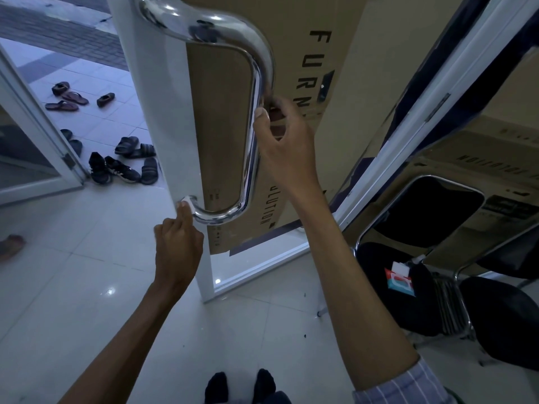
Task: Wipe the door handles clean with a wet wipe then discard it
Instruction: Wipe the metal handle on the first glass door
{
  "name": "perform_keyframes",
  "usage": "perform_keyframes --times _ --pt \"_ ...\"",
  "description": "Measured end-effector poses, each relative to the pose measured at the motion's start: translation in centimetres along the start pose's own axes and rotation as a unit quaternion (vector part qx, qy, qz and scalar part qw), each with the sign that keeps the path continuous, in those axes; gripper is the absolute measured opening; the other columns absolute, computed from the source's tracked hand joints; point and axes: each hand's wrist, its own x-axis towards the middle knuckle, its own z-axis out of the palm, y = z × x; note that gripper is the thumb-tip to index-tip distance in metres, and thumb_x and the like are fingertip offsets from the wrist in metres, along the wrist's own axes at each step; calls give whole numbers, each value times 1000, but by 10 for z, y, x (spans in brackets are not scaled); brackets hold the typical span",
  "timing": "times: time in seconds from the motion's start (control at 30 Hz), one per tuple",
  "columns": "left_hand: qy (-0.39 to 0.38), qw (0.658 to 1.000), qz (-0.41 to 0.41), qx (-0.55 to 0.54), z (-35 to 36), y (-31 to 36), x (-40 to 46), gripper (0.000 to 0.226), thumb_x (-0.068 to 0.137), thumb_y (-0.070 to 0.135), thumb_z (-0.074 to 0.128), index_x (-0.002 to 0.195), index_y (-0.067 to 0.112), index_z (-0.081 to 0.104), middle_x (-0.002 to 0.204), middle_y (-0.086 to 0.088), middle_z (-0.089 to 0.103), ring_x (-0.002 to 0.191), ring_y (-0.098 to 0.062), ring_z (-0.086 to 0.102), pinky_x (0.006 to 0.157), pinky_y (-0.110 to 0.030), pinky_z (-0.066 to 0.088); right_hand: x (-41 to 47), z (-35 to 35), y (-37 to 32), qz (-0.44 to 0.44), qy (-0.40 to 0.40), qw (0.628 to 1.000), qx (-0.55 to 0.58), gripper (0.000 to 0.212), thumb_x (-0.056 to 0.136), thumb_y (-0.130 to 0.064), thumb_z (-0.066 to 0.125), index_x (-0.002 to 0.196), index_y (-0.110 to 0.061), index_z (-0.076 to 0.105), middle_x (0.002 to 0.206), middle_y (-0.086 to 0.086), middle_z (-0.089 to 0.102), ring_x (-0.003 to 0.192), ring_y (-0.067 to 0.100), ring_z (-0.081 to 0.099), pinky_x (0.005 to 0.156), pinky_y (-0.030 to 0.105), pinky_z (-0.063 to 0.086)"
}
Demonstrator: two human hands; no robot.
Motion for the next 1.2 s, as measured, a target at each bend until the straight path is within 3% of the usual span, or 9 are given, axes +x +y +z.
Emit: perform_keyframes --times 0.13,0.2,0.3,0.6,0.73,0.83,1.0,1.13,1.2 --pt "-22 999 10 36 -9 7 1 43 102 19 50 140 -1 47 97 -23 66 79 -29 53 63 -40 50 1 0 1 -1 1 1000 3 25 107 -25 56 128 -15 64 109 0 69 96 7 67 77 15 55" --pt "-13 995 54 83 -12 3 -1 44 99 17 48 136 -6 52 108 -28 67 84 -37 56 67 -45 49 0 -1 1 -4 1 1000 4 24 107 -25 56 127 -15 64 109 0 69 95 6 67 77 13 54" --pt "8 990 73 122 -14 -4 -1 52 92 8 67 140 -7 52 129 -33 60 107 -47 55 78 -55 52 0 -1 1 -5 -1 1000 4 23 107 -24 56 127 -15 64 108 0 69 95 6 67 76 13 53" --pt "-60 979 117 156 -14 -9 25 73 80 -2 82 144 -10 47 135 -31 53 108 -46 57 89 -54 56 1 1 0 -4 0 1000 -1 24 107 -25 56 128 -16 65 110 -3 69 95 2 65 77 13 54" --pt "-82 973 161 144 -19 -7 13 73 79 -5 82 144 -11 49 136 -32 55 106 -46 60 87 -53 58 2 1 1 -3 1 1000 -3 27 108 -25 56 130 -14 64 112 -2 69 97 4 65 77 12 53" --pt "-73 982 120 129 -25 -13 20 71 81 -6 79 144 -11 47 136 -32 53 103 -45 59 85 -53 57 3 2 3 -3 3 1000 -6 28 107 -26 56 131 -14 64 112 -2 69 97 4 66 79 16 56" --pt "-85 976 162 118 -22 -4 11 68 81 -4 81 142 -10 52 141 -30 53 115 -46 57 93 -53 56 3 4 3 -1 4 1000 -13 28 107 -28 55 132 -16 63 114 -2 67 100 5 65 80 16 56" --pt "-72 988 97 99 -21 -5 23 64 84 -3 78 142 -8 51 142 -28 50 116 -45 54 96 -54 54 3 3 3 -1 8 1000 -16 29 107 -28 56 132 -16 64 113 -4 68 99 4 66 82 21 58" --pt "-84 982 131 104 -20 1 21 60 85 -4 78 139 -8 54 141 -27 52 120 -45 54 100 -53 52 3 2 3 -2 7 1000 -20 28 107 -28 56 131 -16 64 113 -4 68 99 5 66 84 25 59"
